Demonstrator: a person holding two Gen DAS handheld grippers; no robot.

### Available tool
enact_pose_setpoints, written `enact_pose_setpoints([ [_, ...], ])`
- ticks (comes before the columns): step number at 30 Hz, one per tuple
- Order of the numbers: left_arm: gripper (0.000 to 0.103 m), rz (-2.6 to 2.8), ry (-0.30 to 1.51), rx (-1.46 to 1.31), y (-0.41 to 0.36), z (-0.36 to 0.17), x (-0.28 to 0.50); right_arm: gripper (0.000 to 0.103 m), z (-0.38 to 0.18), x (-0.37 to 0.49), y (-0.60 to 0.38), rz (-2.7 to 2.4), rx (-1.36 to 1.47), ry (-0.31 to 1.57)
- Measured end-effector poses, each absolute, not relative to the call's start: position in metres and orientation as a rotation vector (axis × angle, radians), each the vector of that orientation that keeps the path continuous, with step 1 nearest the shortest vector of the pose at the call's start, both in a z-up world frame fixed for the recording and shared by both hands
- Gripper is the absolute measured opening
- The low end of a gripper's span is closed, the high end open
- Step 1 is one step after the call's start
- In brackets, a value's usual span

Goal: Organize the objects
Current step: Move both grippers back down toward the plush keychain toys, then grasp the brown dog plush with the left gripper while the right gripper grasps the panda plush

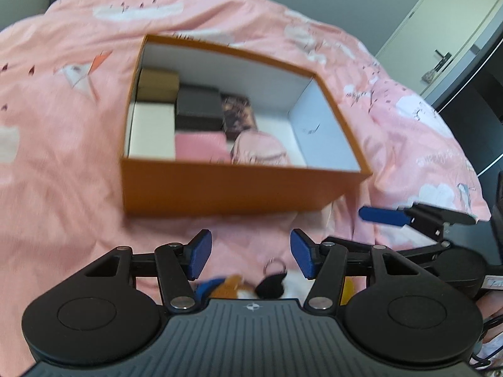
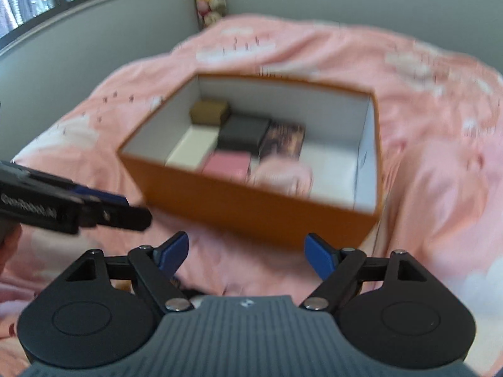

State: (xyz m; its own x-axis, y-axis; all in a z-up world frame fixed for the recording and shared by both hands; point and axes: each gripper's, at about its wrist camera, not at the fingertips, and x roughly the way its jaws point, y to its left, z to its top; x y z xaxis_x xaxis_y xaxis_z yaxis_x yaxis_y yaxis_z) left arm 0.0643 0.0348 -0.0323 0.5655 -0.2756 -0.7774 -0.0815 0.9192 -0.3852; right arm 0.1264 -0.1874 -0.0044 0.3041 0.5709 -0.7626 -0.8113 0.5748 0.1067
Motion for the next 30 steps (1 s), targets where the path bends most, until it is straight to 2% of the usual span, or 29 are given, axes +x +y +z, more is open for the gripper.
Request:
enact_pose_setpoints([
  [8,0.065,-0.132,1.136,-0.514,0.034,-0.060,0.054,0.064,-0.041,0.112,-0.198,0.905,-0.262,1.073],
  [14,0.065,-0.153,1.221,-0.534,0.026,-0.079,0.052,0.064,-0.053,0.107,-0.202,0.903,-0.269,1.154],
  [23,0.063,-0.140,1.283,-0.531,0.025,-0.106,0.053,0.064,-0.059,0.100,-0.202,0.920,-0.314,1.181],
  [30,0.050,-0.131,1.202,-0.490,0.021,-0.096,0.045,0.065,-0.058,0.094,-0.195,0.941,-0.363,1.161],
])
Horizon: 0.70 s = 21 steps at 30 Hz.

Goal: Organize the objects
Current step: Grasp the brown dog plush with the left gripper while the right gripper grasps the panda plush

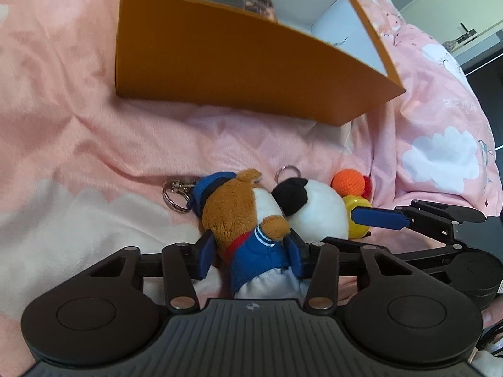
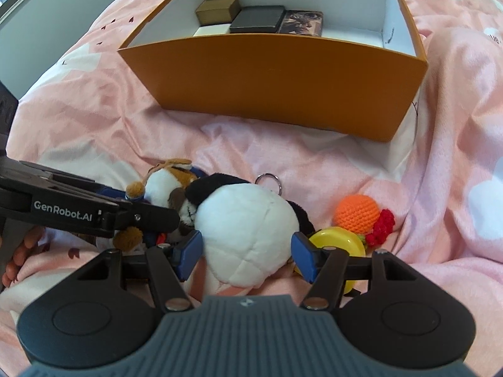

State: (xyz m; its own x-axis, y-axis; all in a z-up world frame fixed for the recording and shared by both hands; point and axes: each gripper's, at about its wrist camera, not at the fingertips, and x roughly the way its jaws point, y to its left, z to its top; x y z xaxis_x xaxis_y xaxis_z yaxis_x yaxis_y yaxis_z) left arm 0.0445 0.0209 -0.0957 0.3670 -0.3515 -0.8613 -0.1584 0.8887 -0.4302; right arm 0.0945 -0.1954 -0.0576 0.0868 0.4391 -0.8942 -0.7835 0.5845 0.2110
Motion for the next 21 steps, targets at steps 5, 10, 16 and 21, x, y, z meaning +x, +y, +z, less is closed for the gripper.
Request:
enact_pose_setpoints([
  [5,0.048,-0.093,1.101,-0.404,0.018,-0.073,0.038,0.065,-0.053,0.090,-0.192,0.957,-0.395,1.136],
  [10,0.048,-0.027,0.996,-0.310,0.019,-0.053,0.033,0.065,-0.052,0.089,-0.183,0.976,-0.429,1.143],
  [16,0.048,0.006,1.020,-0.332,0.030,-0.067,0.039,0.073,-0.059,0.094,-0.169,0.970,-0.431,1.191],
  [21,0.047,0.006,1.072,-0.412,0.039,-0.083,0.039,0.080,-0.066,0.083,-0.152,0.965,-0.550,1.149],
])
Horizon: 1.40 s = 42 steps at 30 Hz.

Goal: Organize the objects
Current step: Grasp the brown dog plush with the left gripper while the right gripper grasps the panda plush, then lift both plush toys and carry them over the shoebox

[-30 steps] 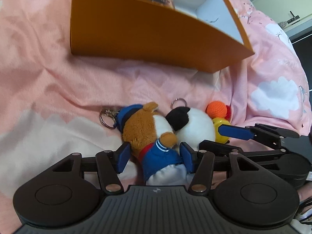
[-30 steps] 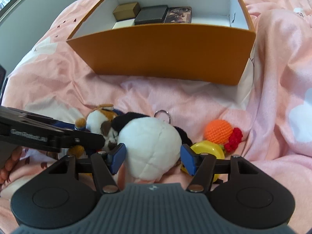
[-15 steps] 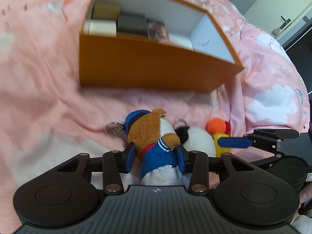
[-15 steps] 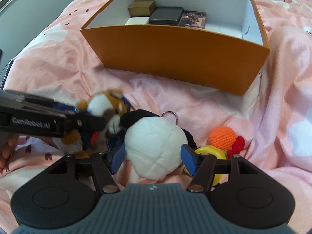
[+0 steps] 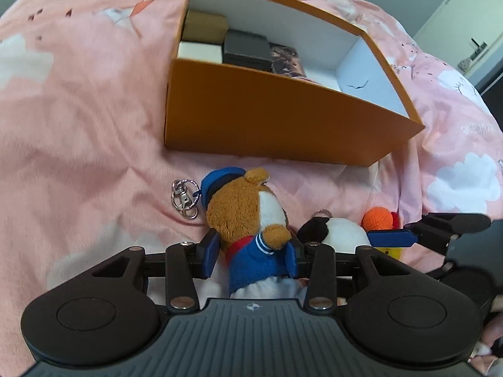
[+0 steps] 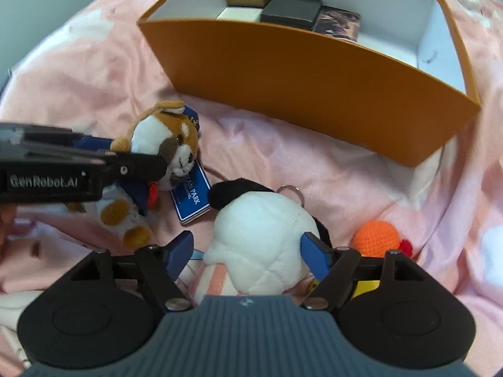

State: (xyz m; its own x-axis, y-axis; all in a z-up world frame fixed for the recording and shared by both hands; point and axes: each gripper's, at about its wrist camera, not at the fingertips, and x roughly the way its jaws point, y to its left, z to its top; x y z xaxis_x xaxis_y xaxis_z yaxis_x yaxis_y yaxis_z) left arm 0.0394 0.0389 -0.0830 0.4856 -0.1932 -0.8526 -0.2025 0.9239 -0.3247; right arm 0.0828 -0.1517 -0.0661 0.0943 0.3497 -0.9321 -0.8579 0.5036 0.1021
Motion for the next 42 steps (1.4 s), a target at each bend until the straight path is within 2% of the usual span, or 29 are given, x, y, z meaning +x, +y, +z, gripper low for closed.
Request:
enact_pose_setpoints([
  [3,0.048,0.002,1.078,-0.448,0.044,-0.086,0.038,0.085,-0.075,0.075,-0.145,0.951,-0.629,1.129],
  [9,0.048,-0.001,1.084,-0.472,0.045,-0.090,0.037,0.086,-0.090,0.077,-0.140,0.902,-0.694,1.110],
  [10,0.048,-0.002,1.084,-0.477,0.046,-0.091,0.037,0.085,-0.092,0.078,-0.140,0.894,-0.700,1.111],
  [12,0.048,-0.004,1.086,-0.484,0.046,-0.092,0.037,0.077,-0.093,0.080,-0.142,0.871,-0.692,1.105],
  [14,0.048,-0.005,1.091,-0.489,0.047,-0.093,0.038,0.075,-0.090,0.083,-0.147,0.865,-0.660,1.110],
  [22,0.049,-0.016,1.125,-0.515,0.048,-0.103,0.041,0.072,-0.072,0.097,-0.171,0.897,-0.499,1.126],
  [28,0.049,-0.030,1.158,-0.526,0.044,-0.112,0.046,0.071,-0.046,0.101,-0.185,0.962,-0.413,1.062],
  [35,0.045,-0.048,1.038,-0.487,0.035,-0.084,0.035,0.071,-0.018,0.118,-0.199,1.007,-0.308,1.037],
  [42,0.044,-0.187,0.889,-0.536,0.026,-0.031,0.036,0.072,0.020,0.132,-0.210,1.050,-0.290,0.942],
])
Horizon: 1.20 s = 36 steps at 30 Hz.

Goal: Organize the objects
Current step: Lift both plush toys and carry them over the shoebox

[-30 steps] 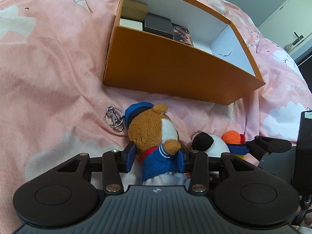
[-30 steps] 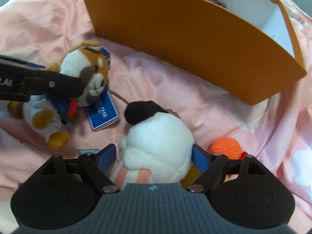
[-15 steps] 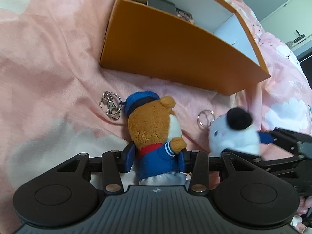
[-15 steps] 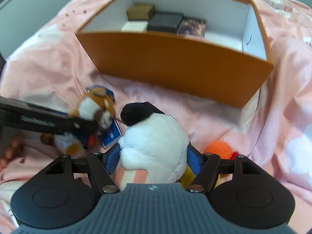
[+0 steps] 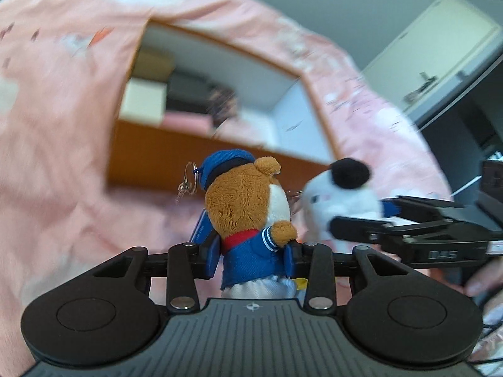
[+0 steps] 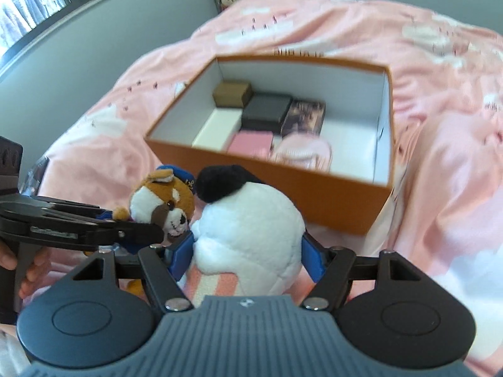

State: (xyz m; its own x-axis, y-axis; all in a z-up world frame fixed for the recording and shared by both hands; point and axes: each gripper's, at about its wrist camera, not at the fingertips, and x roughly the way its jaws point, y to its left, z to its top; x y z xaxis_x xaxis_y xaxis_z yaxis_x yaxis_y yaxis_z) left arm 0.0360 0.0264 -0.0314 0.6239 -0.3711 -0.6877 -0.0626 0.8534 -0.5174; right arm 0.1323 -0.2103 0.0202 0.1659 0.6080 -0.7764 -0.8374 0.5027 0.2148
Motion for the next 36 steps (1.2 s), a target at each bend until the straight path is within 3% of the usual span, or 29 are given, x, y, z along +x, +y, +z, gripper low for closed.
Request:
enact_pose_setpoints([
  [13,0.044,-0.265,0.762,-0.460,0.026,0.023,0.124,0.072,0.071,0.194,-0.200,1.072,-0.298,0.762],
  [26,0.044,-0.277,0.847,-0.472,0.035,-0.019,0.236,0.072,0.042,0.292,-0.136,1.092,-0.409,0.749],
  [36,0.044,-0.281,0.941,-0.519,0.045,-0.067,0.281,0.072,-0.003,0.316,-0.090,1.059,-0.691,0.719],
])
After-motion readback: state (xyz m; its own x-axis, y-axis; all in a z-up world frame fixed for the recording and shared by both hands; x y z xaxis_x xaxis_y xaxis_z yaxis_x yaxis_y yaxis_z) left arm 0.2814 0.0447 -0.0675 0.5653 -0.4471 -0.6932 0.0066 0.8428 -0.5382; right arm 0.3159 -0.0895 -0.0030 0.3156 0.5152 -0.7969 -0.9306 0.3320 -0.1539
